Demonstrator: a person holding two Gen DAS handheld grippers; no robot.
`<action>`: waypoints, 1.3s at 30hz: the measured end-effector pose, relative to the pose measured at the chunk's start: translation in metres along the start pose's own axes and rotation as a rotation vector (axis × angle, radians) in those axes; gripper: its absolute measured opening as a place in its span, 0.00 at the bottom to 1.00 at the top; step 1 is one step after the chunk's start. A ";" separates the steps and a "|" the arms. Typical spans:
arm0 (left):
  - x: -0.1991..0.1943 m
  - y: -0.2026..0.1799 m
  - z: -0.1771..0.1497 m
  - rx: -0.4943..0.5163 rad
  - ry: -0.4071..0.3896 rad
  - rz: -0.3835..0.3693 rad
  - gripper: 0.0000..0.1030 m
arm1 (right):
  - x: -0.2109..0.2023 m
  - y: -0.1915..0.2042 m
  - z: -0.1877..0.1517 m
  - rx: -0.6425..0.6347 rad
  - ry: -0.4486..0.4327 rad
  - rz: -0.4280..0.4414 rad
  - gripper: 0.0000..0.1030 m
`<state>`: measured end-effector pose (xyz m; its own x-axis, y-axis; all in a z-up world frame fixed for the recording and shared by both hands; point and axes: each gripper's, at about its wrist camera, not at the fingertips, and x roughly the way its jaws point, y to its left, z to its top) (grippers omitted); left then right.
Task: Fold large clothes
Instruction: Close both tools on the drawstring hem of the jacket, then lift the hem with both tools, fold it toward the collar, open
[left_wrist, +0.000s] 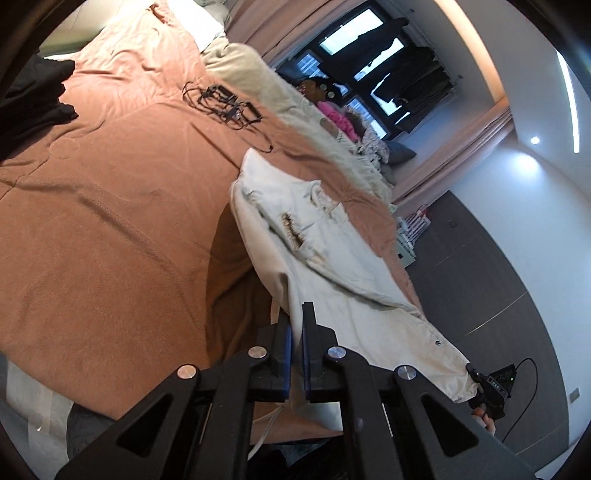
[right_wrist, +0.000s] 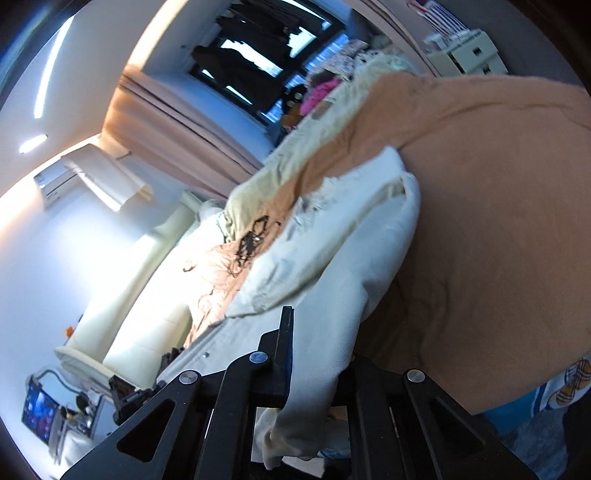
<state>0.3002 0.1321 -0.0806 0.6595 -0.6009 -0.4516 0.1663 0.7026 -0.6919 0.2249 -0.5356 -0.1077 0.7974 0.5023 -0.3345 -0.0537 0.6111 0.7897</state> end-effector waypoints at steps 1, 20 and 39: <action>-0.004 -0.002 -0.001 0.004 -0.010 -0.008 0.06 | -0.004 0.004 0.001 -0.004 -0.006 0.007 0.08; -0.164 -0.090 0.028 0.152 -0.265 -0.178 0.06 | -0.114 0.130 0.023 -0.226 -0.181 0.170 0.08; -0.033 -0.097 0.120 0.150 -0.178 -0.105 0.06 | -0.050 0.089 0.074 -0.139 -0.149 -0.107 0.08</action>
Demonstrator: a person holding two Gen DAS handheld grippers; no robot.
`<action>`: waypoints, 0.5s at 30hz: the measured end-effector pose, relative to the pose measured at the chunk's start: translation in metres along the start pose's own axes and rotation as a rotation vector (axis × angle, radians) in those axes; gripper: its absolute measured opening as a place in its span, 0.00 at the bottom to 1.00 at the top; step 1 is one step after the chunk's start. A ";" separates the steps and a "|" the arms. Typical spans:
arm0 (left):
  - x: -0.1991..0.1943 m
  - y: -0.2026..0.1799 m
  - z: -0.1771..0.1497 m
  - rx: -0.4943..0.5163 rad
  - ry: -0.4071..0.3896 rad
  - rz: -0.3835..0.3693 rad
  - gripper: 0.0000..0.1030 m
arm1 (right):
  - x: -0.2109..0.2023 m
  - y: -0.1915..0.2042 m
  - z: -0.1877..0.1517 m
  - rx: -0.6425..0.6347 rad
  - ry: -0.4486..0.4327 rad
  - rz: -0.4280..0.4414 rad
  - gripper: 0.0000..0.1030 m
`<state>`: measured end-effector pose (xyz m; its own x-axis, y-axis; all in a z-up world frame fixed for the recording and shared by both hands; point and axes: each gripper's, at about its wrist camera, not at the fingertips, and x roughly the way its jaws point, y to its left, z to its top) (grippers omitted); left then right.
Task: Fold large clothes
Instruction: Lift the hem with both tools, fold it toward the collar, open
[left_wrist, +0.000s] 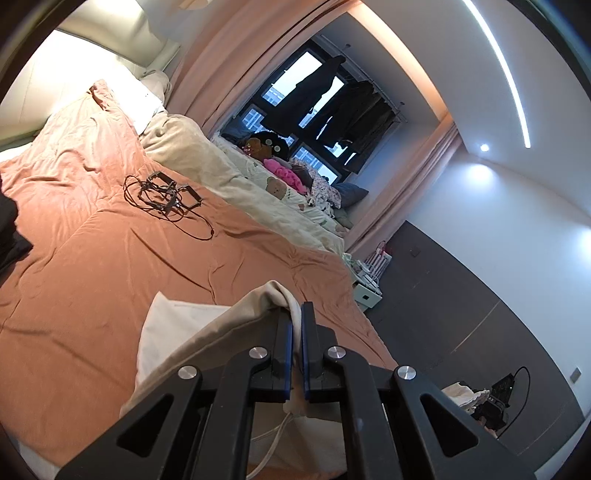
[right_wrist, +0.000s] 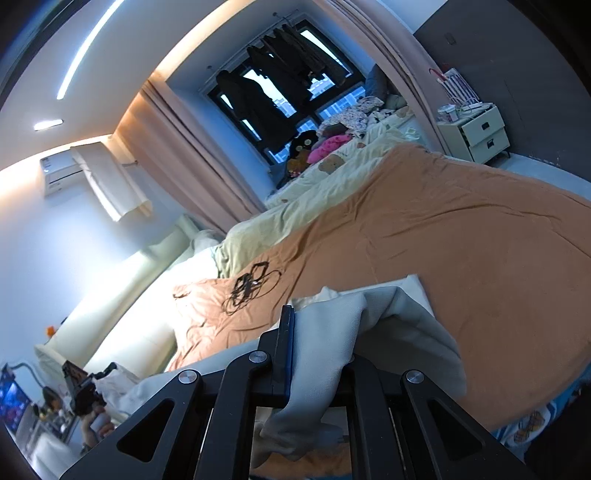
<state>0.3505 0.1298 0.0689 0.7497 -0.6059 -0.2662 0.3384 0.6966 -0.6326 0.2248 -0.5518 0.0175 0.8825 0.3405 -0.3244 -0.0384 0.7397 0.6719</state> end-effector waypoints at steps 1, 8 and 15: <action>0.008 0.001 0.004 0.002 0.003 0.007 0.06 | 0.008 -0.001 0.005 0.003 0.005 -0.007 0.08; 0.067 0.017 0.026 -0.008 0.035 0.065 0.06 | 0.064 -0.014 0.033 0.019 0.041 -0.065 0.08; 0.119 0.053 0.028 -0.038 0.085 0.132 0.06 | 0.119 -0.038 0.040 0.038 0.089 -0.126 0.08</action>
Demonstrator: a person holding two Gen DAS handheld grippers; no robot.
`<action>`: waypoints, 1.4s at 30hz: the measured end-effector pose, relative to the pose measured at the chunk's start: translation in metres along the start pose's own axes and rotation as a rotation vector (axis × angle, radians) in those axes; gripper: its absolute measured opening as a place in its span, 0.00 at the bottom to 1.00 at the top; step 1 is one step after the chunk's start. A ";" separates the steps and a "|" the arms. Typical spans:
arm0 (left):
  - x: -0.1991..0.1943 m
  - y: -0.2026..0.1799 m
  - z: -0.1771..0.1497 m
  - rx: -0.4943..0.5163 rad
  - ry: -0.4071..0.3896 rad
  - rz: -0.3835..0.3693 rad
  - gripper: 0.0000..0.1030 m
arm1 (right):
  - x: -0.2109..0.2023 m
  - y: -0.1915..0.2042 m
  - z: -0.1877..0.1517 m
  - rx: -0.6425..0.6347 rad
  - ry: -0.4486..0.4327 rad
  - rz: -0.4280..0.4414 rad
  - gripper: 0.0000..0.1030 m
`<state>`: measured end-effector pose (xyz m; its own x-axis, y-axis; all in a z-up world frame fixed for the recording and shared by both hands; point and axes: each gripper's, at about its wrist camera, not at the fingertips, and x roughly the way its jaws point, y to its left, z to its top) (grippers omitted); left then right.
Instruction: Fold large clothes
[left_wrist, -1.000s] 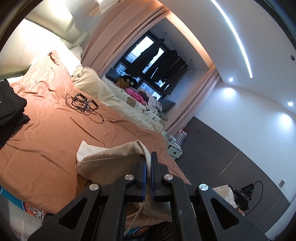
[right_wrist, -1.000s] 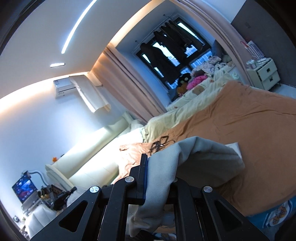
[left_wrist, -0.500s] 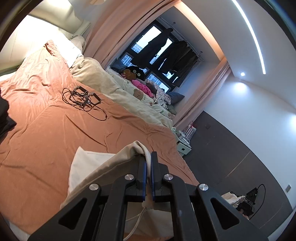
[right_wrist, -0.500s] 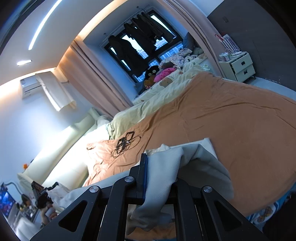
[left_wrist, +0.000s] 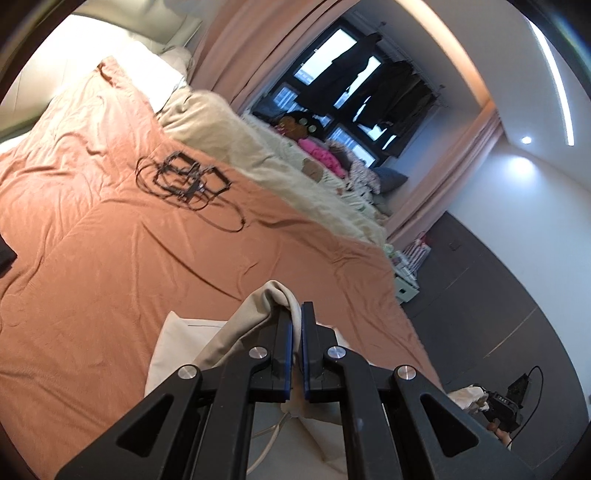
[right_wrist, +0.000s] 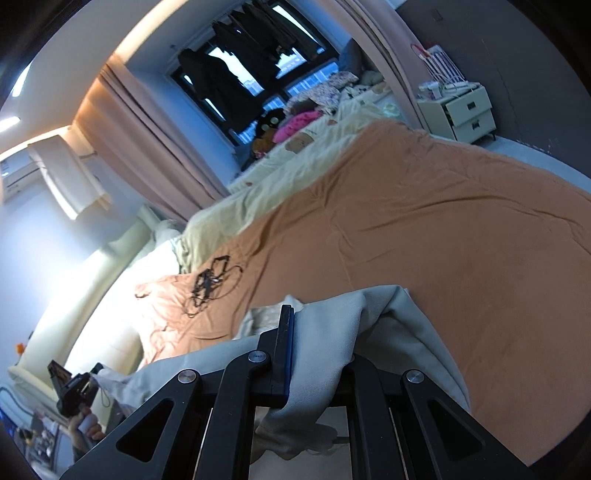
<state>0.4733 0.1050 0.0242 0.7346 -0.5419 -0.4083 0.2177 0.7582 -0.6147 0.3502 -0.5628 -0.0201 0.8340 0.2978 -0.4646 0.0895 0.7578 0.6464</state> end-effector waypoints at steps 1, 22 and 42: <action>0.010 0.004 0.000 -0.007 0.013 0.007 0.06 | 0.009 -0.004 0.000 0.001 0.008 -0.011 0.08; 0.105 0.050 -0.028 -0.057 0.182 0.226 0.82 | 0.070 -0.057 -0.023 0.053 0.049 -0.250 0.92; 0.145 0.004 -0.116 0.213 0.426 0.322 0.75 | 0.154 0.035 -0.098 -0.280 0.415 -0.264 0.66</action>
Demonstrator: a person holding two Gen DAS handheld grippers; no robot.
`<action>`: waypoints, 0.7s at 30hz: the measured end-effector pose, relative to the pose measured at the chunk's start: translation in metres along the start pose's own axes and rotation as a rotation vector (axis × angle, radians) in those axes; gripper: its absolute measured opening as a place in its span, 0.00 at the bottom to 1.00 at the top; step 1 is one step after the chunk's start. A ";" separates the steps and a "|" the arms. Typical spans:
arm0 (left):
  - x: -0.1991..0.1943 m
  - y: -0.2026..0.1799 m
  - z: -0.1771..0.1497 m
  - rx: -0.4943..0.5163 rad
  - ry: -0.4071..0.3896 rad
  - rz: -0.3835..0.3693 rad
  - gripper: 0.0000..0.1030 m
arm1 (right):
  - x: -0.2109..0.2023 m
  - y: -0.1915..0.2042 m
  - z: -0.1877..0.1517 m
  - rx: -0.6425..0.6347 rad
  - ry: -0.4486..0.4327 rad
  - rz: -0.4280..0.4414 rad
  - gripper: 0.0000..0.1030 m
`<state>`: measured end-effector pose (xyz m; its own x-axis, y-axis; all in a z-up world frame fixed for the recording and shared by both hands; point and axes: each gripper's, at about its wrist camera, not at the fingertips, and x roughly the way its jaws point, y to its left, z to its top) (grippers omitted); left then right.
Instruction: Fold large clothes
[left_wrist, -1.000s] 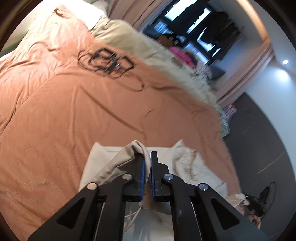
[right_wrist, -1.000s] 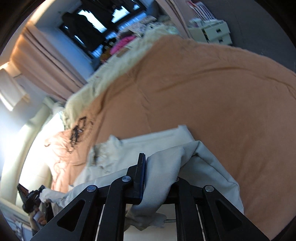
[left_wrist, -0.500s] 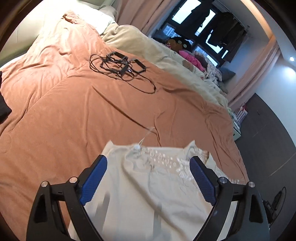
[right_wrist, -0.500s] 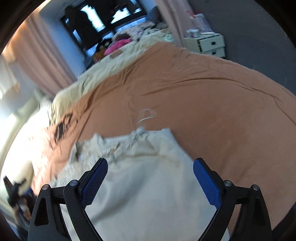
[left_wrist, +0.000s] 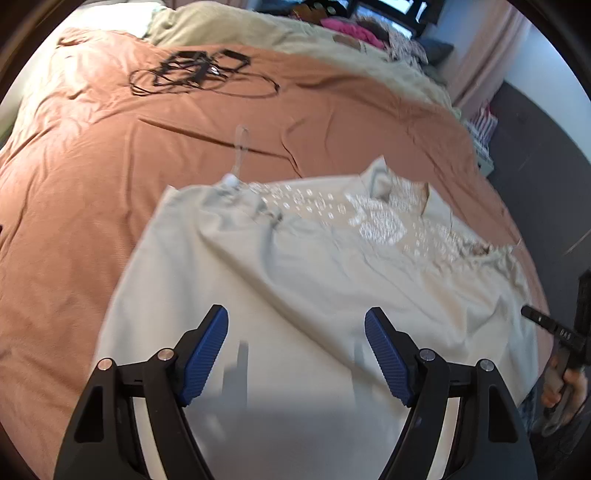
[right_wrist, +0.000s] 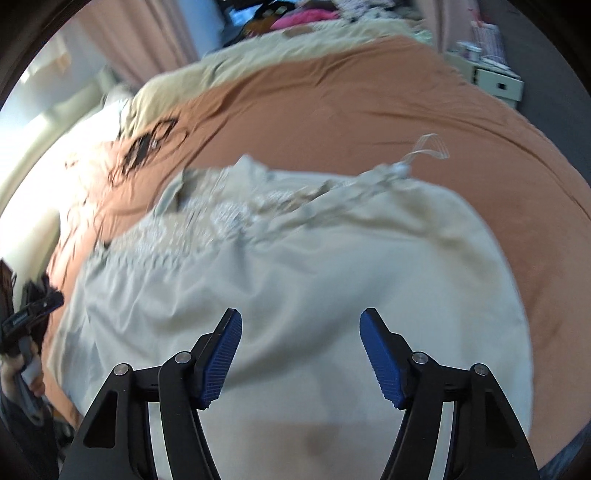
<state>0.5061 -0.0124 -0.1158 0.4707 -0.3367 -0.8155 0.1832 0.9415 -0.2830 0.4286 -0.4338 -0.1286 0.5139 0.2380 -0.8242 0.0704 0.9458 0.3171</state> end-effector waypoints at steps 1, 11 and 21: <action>0.006 -0.003 0.001 0.009 0.008 0.005 0.75 | 0.006 0.006 0.002 -0.011 0.012 0.001 0.66; 0.076 -0.040 0.024 0.149 0.129 0.100 0.75 | 0.070 0.054 0.044 -0.145 0.103 -0.062 0.66; 0.094 -0.053 0.034 0.231 0.109 0.122 0.04 | 0.107 0.071 0.051 -0.238 0.123 -0.085 0.03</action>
<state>0.5697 -0.0947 -0.1600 0.4084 -0.2058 -0.8893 0.3288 0.9420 -0.0670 0.5316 -0.3524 -0.1703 0.4061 0.1665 -0.8985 -0.1010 0.9854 0.1369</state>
